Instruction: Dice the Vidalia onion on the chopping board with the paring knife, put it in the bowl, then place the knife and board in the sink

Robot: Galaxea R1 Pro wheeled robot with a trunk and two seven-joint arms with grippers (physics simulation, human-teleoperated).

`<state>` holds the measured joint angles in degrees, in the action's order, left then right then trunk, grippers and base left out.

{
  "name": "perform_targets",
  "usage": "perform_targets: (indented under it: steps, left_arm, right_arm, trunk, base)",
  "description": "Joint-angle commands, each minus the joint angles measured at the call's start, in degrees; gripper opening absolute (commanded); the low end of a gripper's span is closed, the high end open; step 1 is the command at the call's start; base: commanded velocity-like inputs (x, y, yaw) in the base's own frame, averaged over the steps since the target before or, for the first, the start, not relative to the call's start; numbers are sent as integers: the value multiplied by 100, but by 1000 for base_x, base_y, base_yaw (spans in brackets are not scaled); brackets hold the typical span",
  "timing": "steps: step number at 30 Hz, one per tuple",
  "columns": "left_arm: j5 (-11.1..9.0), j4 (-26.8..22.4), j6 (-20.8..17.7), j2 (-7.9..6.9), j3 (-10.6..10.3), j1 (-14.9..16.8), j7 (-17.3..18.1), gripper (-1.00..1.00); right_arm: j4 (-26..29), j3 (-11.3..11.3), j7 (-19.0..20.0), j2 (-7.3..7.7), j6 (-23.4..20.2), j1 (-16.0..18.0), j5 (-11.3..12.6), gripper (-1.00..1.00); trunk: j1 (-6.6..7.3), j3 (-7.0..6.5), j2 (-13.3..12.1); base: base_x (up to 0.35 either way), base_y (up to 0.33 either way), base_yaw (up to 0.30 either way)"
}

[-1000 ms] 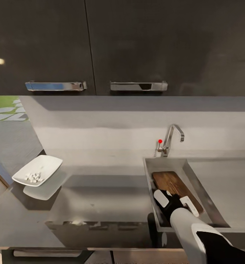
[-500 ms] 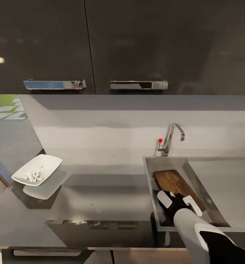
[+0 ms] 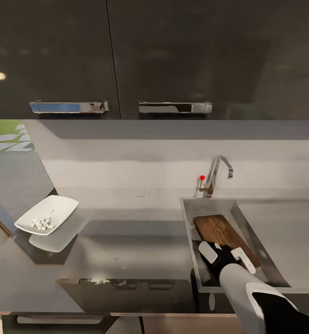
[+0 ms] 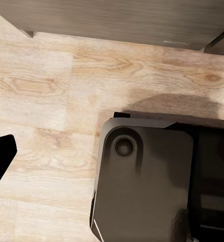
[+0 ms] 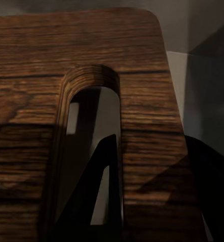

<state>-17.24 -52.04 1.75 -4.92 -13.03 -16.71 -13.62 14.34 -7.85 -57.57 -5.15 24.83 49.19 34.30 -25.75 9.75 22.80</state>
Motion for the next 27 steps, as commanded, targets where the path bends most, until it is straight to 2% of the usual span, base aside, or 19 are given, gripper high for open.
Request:
perform_targets:
  steps: [1, 4, 5, 17, 21, 25, 27]
  left_arm:
    - [-60, -8, 18, -9, -33, 1, -46, 100]
    - [-60, -8, 18, -9, -33, 1, -46, 100]
    - [-60, -8, 18, -9, -33, 1, -45, 100]
    - [-60, -8, 18, -9, -33, 1, -46, 100]
    - [-60, -6, 18, -9, -33, 1, -44, 100]
    - [-60, -1, 18, -9, -33, 1, -46, 100]
    - [-60, 0, 18, -9, -33, 1, -45, 100]
  right_arm:
    - [8, -9, -7, -3, 12, 3, 7, -100]
    - [8, 0, -5, -6, 13, 3, 7, -100]
    - [8, 1, -5, -8, 13, 3, 7, 100]
    - [16, 3, 0, -3, 13, 3, -24, 100]
    - [89, 6, -38, -13, 13, 3, -227, 100]
    - [232, 7, -88, -38, -9, 3, -294, 100]
    - [468, 111, -111, -68, -33, 3, -336, 100]
  trunk:
    - [-4, 10, 11]
    - [-4, 10, 11]
    - [-4, 10, 11]
    - [-4, 10, 11]
    - [-4, 10, 11]
    - [-4, 10, 11]
    - [-4, 10, 11]
  base:
    - [0, 0, 0]
    - [0, 0, 0]
    - [0, 0, 0]
    - [0, 0, 0]
    - [0, 0, 0]
    - [0, 0, 0]
    - [0, 0, 0]
